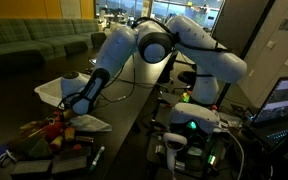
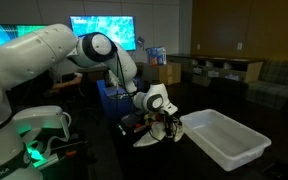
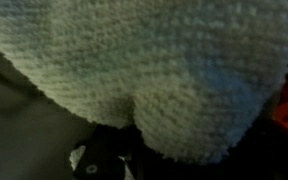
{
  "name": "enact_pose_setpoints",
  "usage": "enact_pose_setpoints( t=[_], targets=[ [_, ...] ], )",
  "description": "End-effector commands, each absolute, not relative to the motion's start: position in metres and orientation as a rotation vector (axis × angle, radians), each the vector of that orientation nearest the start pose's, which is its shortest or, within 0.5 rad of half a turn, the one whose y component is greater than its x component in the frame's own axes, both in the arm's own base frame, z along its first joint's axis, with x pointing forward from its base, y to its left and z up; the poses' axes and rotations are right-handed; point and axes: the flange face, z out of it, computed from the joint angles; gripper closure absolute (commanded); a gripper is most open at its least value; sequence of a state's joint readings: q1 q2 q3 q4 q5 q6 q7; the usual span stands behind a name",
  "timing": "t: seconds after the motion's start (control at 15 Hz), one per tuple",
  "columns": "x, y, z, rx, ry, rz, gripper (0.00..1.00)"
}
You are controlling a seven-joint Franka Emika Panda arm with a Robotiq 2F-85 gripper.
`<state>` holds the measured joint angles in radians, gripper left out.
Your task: Use the towel to push the items that are on the table to the left
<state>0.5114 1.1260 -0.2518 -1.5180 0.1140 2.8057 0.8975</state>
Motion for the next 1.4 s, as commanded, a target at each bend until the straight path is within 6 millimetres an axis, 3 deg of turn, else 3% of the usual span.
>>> enact_pose_setpoints(
  t=[0.0, 0.27, 0.53, 0.87, 1.07, 1.33],
  targets=[
    [0.654, 0.217, 0.015, -3.011, 0.866, -0.379, 1.0],
    [0.651, 0.23, 0.037, -2.991, 0.835, -0.406, 1.0],
    [0.639, 0.227, 0.059, -3.063, 0.705, -0.382, 1.0],
    [0.613, 0.205, 0.104, -3.15, 0.557, -0.402, 1.0],
    [0.601, 0.19, 0.142, -3.162, 0.479, -0.395, 1.0],
    [0.602, 0.164, 0.194, -3.177, 0.458, -0.455, 1.0]
  ],
)
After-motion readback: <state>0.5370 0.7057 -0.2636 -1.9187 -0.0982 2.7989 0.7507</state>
